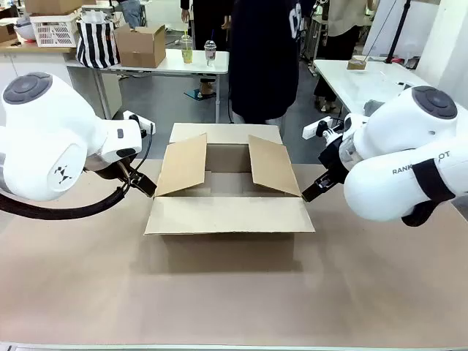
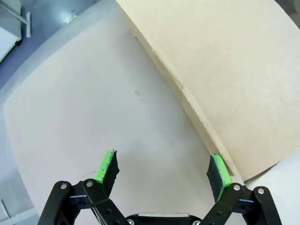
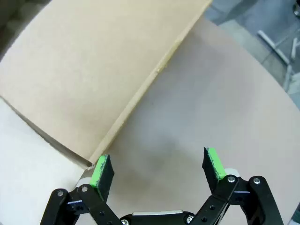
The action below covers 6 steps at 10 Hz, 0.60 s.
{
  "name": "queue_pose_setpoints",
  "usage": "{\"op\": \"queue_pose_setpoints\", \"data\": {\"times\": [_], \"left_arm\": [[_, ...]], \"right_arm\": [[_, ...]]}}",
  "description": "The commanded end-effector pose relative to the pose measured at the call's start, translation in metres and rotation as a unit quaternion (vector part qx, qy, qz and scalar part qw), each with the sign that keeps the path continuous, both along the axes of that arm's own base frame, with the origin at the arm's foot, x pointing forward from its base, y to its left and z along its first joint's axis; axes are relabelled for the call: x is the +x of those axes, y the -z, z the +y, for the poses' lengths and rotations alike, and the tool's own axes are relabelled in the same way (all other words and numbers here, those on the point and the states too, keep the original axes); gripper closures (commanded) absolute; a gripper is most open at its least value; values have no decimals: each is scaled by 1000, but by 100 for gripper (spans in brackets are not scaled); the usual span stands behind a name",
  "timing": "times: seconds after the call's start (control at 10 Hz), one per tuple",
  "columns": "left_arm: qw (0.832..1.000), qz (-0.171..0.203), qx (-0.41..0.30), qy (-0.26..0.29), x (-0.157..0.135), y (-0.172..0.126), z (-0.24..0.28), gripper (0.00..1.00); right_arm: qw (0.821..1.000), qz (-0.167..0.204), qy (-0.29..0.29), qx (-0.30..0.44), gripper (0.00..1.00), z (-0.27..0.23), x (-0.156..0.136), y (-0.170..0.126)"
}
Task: Pack the gift set into the box.
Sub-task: Place both hands on the side flaps of the Package Box and spread them outward.
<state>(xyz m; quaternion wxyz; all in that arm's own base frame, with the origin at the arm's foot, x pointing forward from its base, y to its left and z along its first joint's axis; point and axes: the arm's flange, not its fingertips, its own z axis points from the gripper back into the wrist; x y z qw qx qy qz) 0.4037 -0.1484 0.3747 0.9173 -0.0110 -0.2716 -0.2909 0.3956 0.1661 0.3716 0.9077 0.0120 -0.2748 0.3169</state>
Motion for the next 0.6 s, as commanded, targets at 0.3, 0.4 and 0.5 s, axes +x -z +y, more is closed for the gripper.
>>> {"op": "queue_pose_setpoints", "data": {"times": [0.3,0.4,0.5], "left_arm": [[1000,0,0,0,0,0,0,0],[1000,0,0,0,0,0,0,0],[1000,0,0,0,0,0,0,0]], "right_arm": [[1000,-1,-1,0,0,1,0,0],[1000,-1,-1,0,0,1,0,0],[1000,-1,-1,0,0,1,0,0]]}}
